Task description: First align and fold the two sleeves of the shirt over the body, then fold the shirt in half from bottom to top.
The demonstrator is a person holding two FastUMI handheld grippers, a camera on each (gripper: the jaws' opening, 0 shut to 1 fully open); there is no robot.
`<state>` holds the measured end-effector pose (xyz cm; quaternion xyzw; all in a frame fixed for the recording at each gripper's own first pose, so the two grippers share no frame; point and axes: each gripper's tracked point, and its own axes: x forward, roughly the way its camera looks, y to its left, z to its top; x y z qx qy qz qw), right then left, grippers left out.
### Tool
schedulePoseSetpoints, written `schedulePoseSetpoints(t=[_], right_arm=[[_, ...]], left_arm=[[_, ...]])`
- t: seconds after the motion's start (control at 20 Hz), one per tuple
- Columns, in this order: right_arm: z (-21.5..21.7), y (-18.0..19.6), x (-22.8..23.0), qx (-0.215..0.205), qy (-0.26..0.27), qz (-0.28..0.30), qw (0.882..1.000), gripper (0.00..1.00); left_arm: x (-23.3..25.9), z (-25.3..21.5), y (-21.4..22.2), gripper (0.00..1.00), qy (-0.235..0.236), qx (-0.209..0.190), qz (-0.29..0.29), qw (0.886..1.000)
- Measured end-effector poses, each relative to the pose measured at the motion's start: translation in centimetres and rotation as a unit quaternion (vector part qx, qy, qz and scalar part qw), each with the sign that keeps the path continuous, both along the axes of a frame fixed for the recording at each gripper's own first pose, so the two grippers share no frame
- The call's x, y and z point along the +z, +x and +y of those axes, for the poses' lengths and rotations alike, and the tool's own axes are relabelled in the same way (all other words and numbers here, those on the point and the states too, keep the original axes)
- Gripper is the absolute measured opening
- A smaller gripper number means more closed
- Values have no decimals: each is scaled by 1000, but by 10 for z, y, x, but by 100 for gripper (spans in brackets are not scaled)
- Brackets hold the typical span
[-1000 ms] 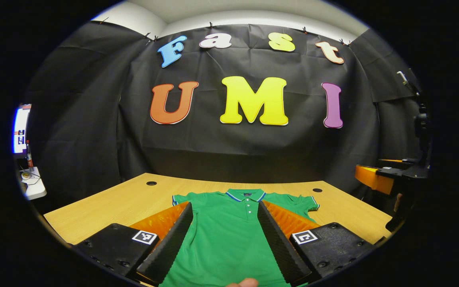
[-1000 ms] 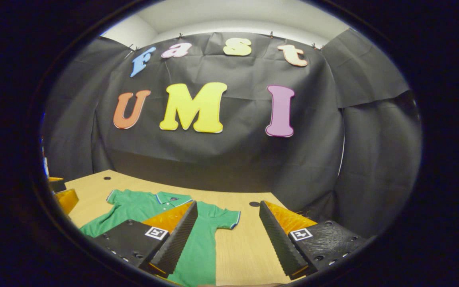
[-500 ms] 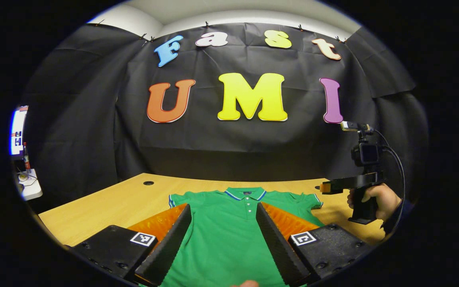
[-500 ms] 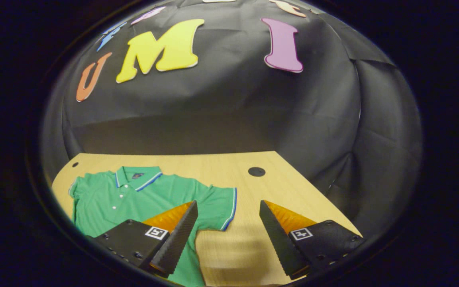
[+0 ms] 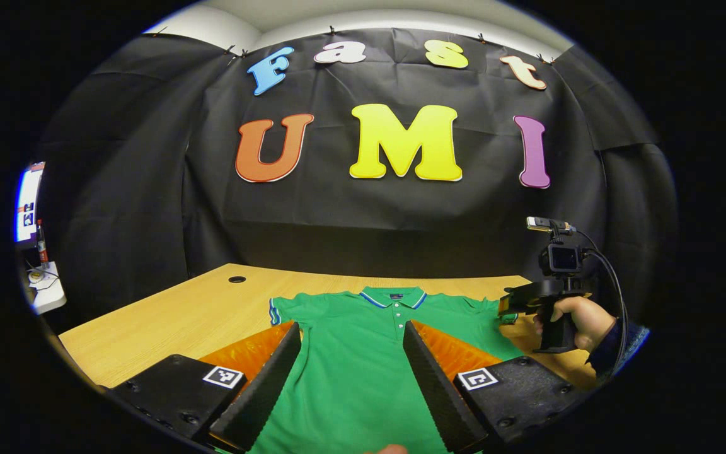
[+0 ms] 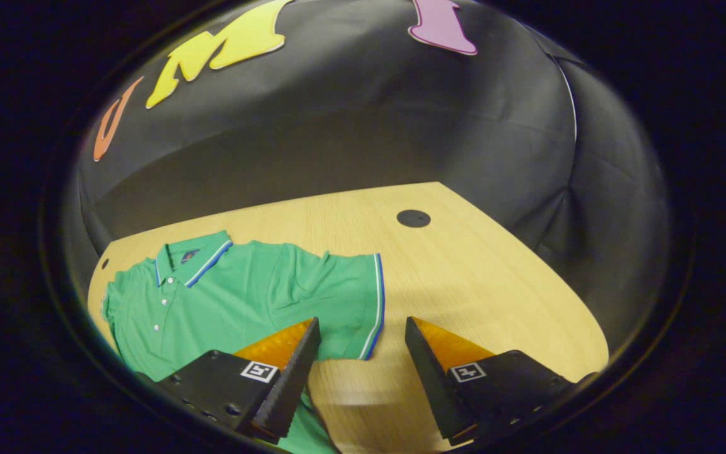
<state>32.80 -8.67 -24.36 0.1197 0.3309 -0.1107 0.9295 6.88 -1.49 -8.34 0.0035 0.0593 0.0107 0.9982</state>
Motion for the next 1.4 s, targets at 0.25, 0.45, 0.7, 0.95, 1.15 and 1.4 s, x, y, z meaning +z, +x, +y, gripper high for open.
schedulePoseSetpoints(t=[0.25,0.45,0.7,0.95,1.15,1.4], right_arm=[[1,9,-11,6,8,-1,1000,67],[1,16,-13,18,11,-15,1000,38],[7,16,-5,50,-9,-34,998,4],[15,21,37,80,-60,-91,991,3],[42,21,46,131,-128,-100,978,3],[92,19,47,202,-195,-112,953,3]], left_arm=[[-12,1,2,100,-5,3,19,1000],[-20,-1,6,100,-13,1,31,999],[-27,-1,7,100,-19,3,42,999],[-29,1,8,100,-21,5,46,999],[-25,6,8,100,-17,7,42,999],[-18,38,13,100,0,47,28,999]])
